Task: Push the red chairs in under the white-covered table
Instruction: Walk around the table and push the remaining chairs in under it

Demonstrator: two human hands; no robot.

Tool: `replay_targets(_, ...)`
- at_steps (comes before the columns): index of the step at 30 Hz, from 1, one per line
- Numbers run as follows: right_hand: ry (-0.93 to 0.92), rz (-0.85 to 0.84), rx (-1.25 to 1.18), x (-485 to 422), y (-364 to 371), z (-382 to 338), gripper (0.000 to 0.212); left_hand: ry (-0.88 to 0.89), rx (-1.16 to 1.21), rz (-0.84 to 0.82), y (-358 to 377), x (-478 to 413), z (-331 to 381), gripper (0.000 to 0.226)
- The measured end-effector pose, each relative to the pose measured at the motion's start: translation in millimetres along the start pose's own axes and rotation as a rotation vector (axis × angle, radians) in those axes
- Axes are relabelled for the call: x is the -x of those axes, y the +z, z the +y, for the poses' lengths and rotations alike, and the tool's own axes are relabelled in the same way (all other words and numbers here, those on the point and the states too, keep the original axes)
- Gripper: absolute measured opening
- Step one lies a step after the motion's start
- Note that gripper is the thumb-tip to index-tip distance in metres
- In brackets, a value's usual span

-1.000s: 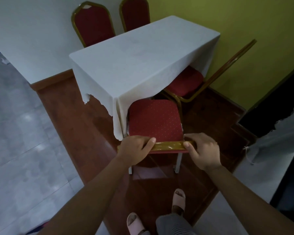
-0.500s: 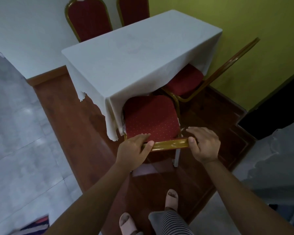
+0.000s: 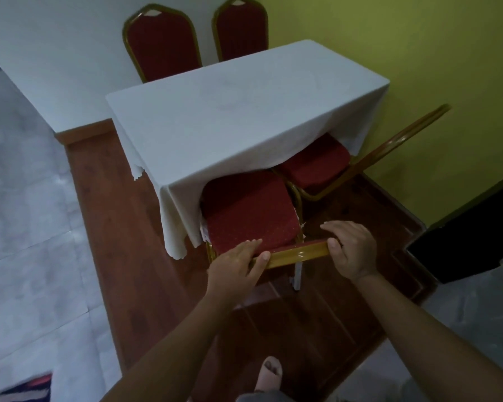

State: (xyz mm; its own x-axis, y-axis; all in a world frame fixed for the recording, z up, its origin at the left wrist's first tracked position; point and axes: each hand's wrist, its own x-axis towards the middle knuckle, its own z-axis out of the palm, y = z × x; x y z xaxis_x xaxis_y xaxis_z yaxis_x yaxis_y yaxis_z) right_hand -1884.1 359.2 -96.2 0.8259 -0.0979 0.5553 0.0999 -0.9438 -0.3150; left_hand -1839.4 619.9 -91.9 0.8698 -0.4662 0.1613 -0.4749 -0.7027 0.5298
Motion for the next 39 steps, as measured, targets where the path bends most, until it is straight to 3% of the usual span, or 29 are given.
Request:
replay_targets(5,-0.051,-0.074,-0.028,-21.8,-4.1,35.3,0.072,-0.052,0.0,-0.055,12.0,-20.9,20.5,0.071)
replay_targets(16,-0.101,-0.125,-0.084,-67.6,3.9,81.8,0.072,-0.117,0.048,0.017,31.5,-58.2,40.5,0.064)
replay_targets(26,-0.135,-0.142,-0.122,-93.0,19.1,109.5,0.068,0.072,0.045,0.113,44.5,-93.3,31.0,0.06)
replay_targets(39,-0.144,-0.18,-0.142,-148.6,36.7,148.2,0.072,0.091,0.058,0.069,55.4,-148.1,35.2,0.06)
